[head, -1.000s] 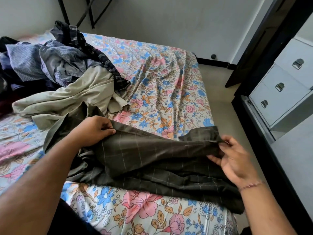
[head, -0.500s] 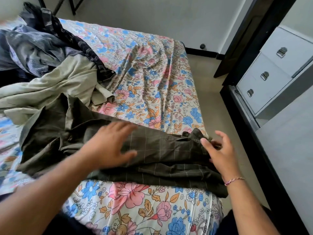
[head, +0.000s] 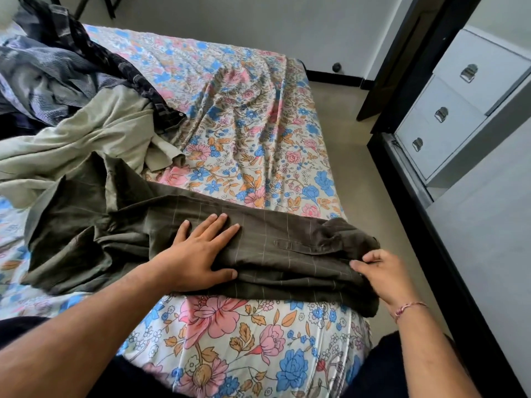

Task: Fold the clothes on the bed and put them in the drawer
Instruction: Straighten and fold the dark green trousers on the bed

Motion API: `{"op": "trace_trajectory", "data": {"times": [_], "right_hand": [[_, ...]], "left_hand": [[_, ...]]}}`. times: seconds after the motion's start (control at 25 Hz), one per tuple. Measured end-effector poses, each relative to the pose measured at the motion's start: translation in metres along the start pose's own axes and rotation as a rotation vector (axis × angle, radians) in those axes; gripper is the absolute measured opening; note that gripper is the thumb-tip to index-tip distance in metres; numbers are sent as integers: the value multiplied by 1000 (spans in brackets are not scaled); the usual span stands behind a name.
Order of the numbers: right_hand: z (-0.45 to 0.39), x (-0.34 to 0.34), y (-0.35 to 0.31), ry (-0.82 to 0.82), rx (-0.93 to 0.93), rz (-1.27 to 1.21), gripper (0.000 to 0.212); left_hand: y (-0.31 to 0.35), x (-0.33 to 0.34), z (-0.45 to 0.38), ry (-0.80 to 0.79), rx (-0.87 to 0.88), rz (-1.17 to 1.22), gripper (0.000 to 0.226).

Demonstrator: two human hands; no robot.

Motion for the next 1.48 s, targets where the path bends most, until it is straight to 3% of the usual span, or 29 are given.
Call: {"op": "trace_trajectory", "data": {"times": [0.04, 0.16, 0.28, 0.4, 0.44, 0.56, 0.68, 0.84, 0.96, 1.04, 1.12, 1.16, 1.2, 1.28, 1.4, 1.48], "right_hand": [[-2, -2, 7, 43, 51, 52, 22], [1, -11, -6, 226, -50, -132, 31], [-7, 7, -7, -28, 10, -358, 69], [-26, 14, 14, -109, 121, -306, 92], [-30, 12, 17, -97, 128, -285, 85], [-13, 6, -10, 4, 83, 12, 31], [4, -5, -38, 199, -8, 403, 29], [29, -3, -74, 337, -188, 547, 33], [45, -2, -92, 370, -446, 307, 12], [47, -11, -84, 415, -530, 24, 17], [43, -16, -70, 451, -518, -117, 22], [41, -15, -65, 452, -498, -156, 21], [40, -9, -63, 430, -485, -174, 20], [40, 14, -68, 290, -485, -126, 18], [42, 63, -81, -44, -515, 87, 24], [40, 89, -89, -236, -541, 217, 39]], "left_hand": [[2, -2, 0, 11, -6, 18, 102], [34, -6, 0, 95, 61, -53, 98], [106, -1, -11, 156, 202, -102, 100], [181, 15, -37, 180, 235, -73, 120], [200, 22, -47, 182, 209, -60, 127], [226, 43, -63, 251, 74, -11, 130], [228, 49, -66, 374, 9, 58, 123], [233, 35, -69, 450, -80, 231, 102], [224, 24, -72, 626, -24, 651, 72], [200, 24, -72, 692, 10, 1336, 51], [179, 25, -67, 794, 213, 2095, 29], [172, 22, -61, 828, 351, 2327, 35], [168, 19, -54, 816, 428, 2453, 50], [166, 16, -43, 770, 394, 2524, 66], [170, 22, -37, 630, 320, 2518, 68], [172, 29, -38, 582, 367, 2453, 65]]}}
Point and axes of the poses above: each hand's wrist, its own z-axis away from the middle knuckle, its own x-axis out of the palm, y = z × x, the point moved 4 cm from there along -z, towards the middle knuckle, and after that the axes turned 14 degrees about -y, right-handed, at the moved point
